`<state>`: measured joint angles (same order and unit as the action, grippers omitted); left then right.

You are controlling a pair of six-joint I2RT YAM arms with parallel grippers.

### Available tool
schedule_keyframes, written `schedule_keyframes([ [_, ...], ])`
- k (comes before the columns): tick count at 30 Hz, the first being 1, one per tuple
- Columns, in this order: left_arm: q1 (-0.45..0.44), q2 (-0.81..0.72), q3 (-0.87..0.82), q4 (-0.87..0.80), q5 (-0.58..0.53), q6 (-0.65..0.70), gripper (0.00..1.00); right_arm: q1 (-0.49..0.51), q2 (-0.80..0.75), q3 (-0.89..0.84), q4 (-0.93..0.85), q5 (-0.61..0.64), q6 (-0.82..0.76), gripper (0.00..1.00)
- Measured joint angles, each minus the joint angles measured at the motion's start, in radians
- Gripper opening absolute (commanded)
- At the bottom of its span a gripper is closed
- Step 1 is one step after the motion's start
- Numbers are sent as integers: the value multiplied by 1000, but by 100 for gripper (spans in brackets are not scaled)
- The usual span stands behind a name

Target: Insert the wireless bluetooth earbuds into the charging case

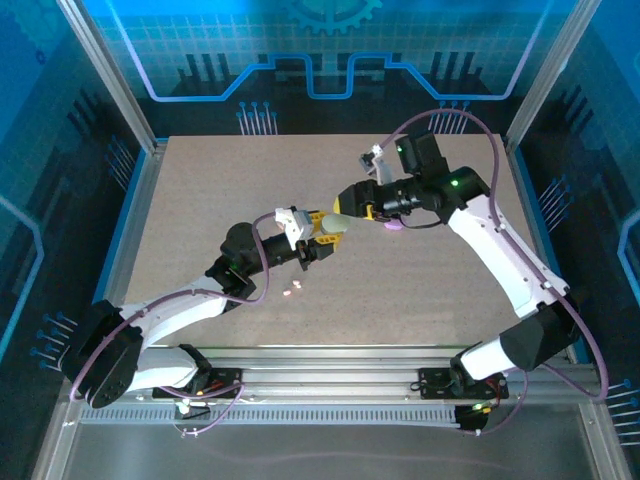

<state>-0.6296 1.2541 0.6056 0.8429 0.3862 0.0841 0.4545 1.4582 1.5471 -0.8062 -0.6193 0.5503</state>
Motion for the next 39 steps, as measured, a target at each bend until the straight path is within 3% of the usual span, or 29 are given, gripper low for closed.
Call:
schedule_keyframes([
  [7,0,0,2,14,1,-8,28,-63,-46,-142,101,-177,45,59],
  [19,0,0,20,37,21,-55,29,-62,-10,-207,288,-427,127,43],
  [25,3,0,26,53,23,-60,30,-69,-8,-211,327,-454,155,26],
  [32,4,0,27,42,19,-58,35,-72,-8,-220,342,-457,165,18],
  [39,1,0,27,-1,-8,-40,48,-82,-9,-260,393,-452,203,13],
])
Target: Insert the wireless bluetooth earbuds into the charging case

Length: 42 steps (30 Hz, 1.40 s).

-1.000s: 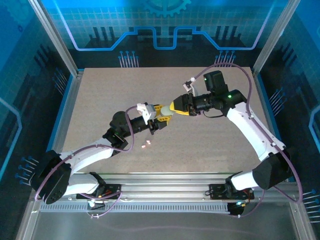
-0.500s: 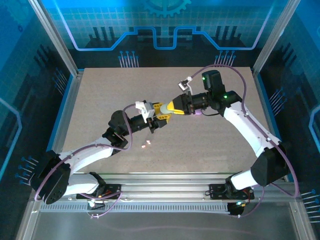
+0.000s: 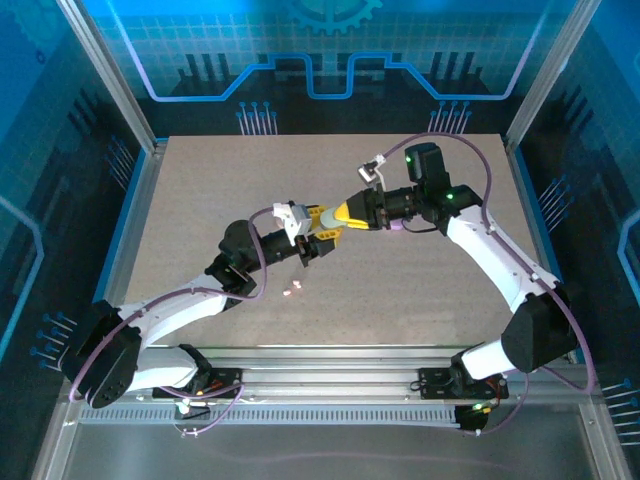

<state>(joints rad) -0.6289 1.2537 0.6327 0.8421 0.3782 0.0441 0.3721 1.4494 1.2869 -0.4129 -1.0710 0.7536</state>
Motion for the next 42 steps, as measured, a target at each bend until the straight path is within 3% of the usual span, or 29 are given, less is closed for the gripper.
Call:
schedule_keyframes([
  [6,-2,0,0,-32,-31,24,62,-15,-4,-24,31,39,29,13],
  [25,-3,-64,-36,-79,-131,63,79,-146,-15,-174,111,136,77,13],
  [31,-3,-106,-48,-106,-186,63,82,-167,24,-193,101,237,37,14],
  [35,-2,-143,-42,-192,-229,57,87,-171,115,-193,77,340,-23,13],
  [39,1,-169,18,-360,-272,25,99,-172,243,-192,72,406,-56,14],
  [42,13,-185,65,-461,-304,-7,99,-172,312,-192,64,449,-80,14],
])
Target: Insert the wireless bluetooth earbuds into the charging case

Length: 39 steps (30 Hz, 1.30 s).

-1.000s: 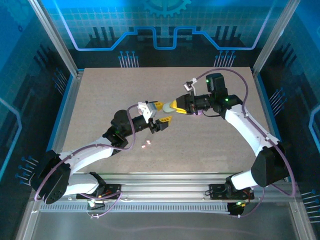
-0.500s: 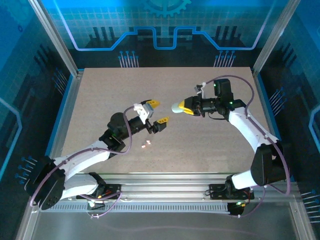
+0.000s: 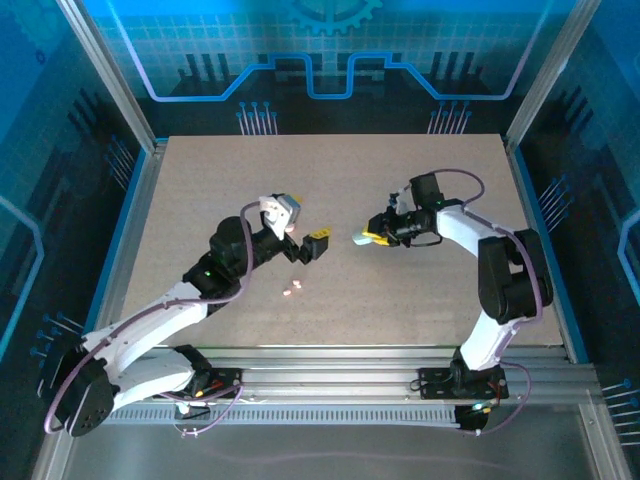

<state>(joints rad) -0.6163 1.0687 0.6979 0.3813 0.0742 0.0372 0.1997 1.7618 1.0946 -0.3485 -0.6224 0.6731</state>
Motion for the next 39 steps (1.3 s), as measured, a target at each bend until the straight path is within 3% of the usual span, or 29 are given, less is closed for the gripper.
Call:
schedule_keyframes([
  [6,83,18,139,-252,-10,-143,99,-11,72,16,1,53,-27,16],
  [12,114,34,182,-344,-6,-220,99,-32,110,27,8,91,-41,20],
  [30,126,42,182,-378,20,-249,99,-92,116,33,-45,202,-100,51],
  [39,140,43,182,-393,15,-257,99,-92,26,35,-123,281,-134,56],
])
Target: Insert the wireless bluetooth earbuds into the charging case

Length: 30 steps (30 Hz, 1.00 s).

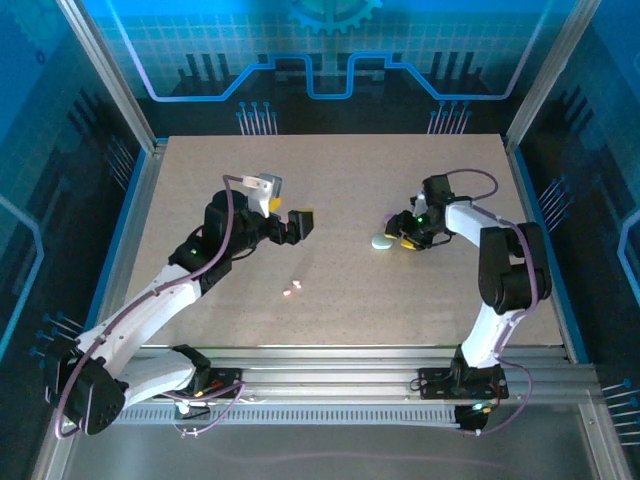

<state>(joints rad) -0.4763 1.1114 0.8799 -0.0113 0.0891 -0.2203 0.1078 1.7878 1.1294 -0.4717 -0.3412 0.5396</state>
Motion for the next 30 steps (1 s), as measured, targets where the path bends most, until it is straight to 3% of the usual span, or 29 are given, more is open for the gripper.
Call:
schedule_keyframes([
  [4,24,3,0,-37,-46,-42,99,52,-56,58,-29,41,-46,57],
  [9,84,2,0,-103,-132,-127,99,220,-13,222,-36,79,-131,58],
  [18,196,-23,-8,-220,-203,-250,99,463,303,571,-80,170,-284,69],
  [30,234,-95,-75,-231,-224,-293,99,575,675,1064,-249,219,-449,77],
])
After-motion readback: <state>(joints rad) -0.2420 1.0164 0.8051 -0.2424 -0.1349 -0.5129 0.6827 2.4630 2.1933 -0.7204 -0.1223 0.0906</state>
